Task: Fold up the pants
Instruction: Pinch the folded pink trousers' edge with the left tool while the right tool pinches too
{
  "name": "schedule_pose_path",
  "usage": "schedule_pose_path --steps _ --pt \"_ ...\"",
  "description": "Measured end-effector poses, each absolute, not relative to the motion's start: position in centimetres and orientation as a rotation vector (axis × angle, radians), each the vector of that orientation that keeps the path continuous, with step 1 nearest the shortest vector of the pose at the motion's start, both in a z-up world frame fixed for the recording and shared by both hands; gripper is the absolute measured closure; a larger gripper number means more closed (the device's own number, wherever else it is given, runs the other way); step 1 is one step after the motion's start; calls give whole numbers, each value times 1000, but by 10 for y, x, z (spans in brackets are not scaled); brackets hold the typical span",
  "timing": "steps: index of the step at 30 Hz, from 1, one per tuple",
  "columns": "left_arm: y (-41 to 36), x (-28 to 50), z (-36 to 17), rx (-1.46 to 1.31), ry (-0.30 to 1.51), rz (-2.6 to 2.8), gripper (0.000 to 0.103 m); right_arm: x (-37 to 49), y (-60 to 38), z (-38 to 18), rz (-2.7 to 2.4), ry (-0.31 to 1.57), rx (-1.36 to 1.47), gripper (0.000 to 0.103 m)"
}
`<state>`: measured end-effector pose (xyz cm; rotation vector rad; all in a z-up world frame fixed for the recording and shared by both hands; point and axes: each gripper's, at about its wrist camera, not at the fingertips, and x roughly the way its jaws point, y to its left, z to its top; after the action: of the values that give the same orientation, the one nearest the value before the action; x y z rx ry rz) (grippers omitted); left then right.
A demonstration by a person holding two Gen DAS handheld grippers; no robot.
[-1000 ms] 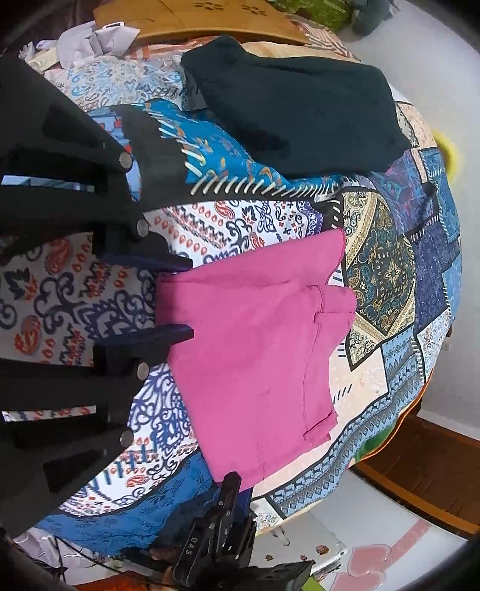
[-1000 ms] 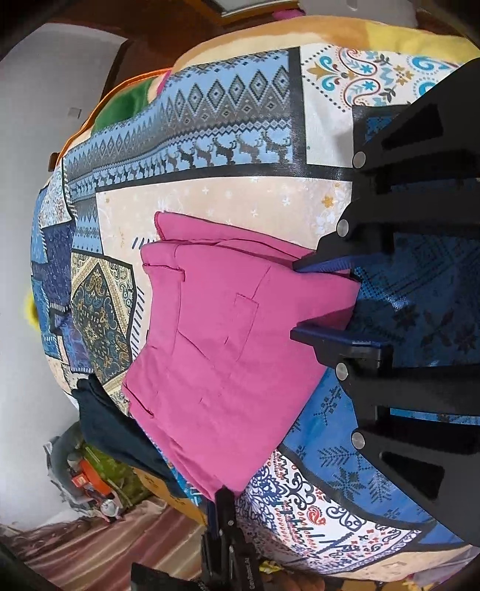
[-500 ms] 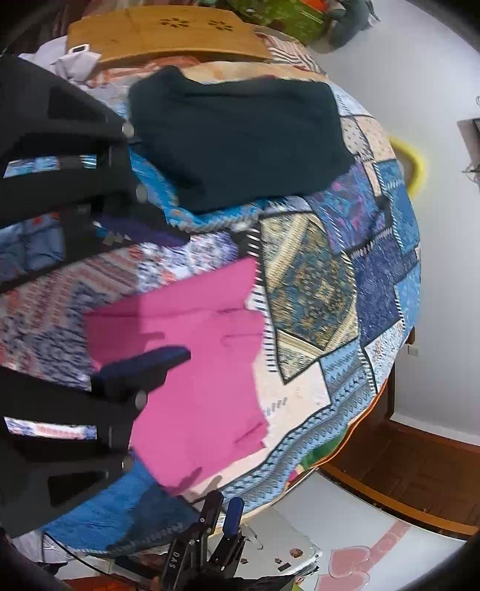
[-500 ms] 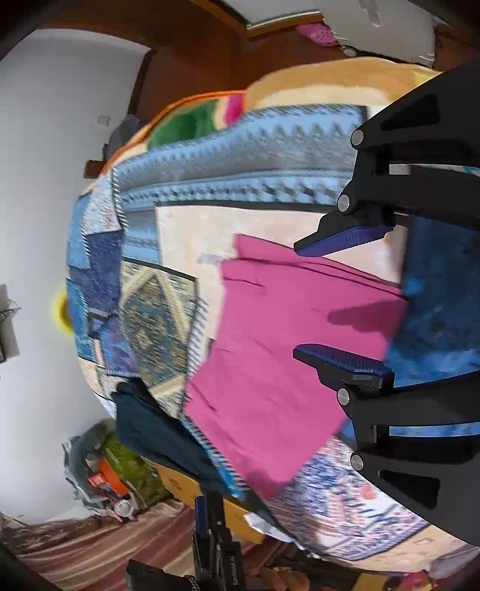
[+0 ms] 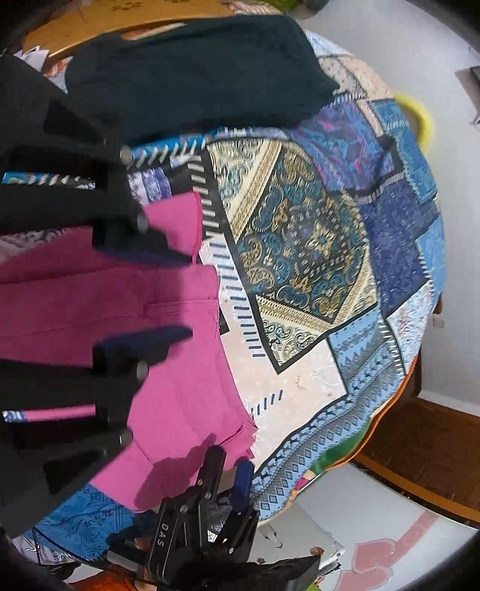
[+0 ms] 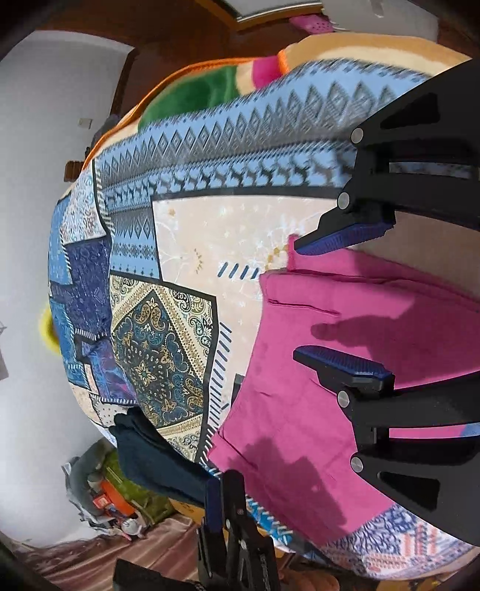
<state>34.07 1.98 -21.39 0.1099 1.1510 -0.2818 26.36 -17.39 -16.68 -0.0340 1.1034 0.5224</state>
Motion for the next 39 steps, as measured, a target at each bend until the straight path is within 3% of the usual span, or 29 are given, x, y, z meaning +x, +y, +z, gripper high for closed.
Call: schedule_pose_path --steps 6,12,20,23,25,27,32,34,39 --pt "18 348 -240 164 1198 -267 81 269 -160 -183 552 1131 -142 71" --pt "21 350 -255 180 1233 -210 77 270 -164 -186 544 1124 -185 86" --pt "26 345 -240 164 1199 -185 71 273 -163 -185 526 1128 -192 87" --pt "32 335 -220 155 1154 -180 67 270 -168 -174 517 1128 -170 84" --pt "37 330 -207 141 1129 -176 57 265 -173 -162 511 1108 -150 78" --pt "47 322 -194 107 1102 -167 51 258 -179 -150 506 1079 -131 62" --pt "62 306 -180 54 1100 -182 36 236 -191 -128 498 1014 -74 39" --pt "64 299 -183 38 1119 -191 31 230 -193 -128 496 1018 -65 38" --pt "65 290 -206 -24 1191 -224 30 217 -196 -148 497 1087 -64 38"
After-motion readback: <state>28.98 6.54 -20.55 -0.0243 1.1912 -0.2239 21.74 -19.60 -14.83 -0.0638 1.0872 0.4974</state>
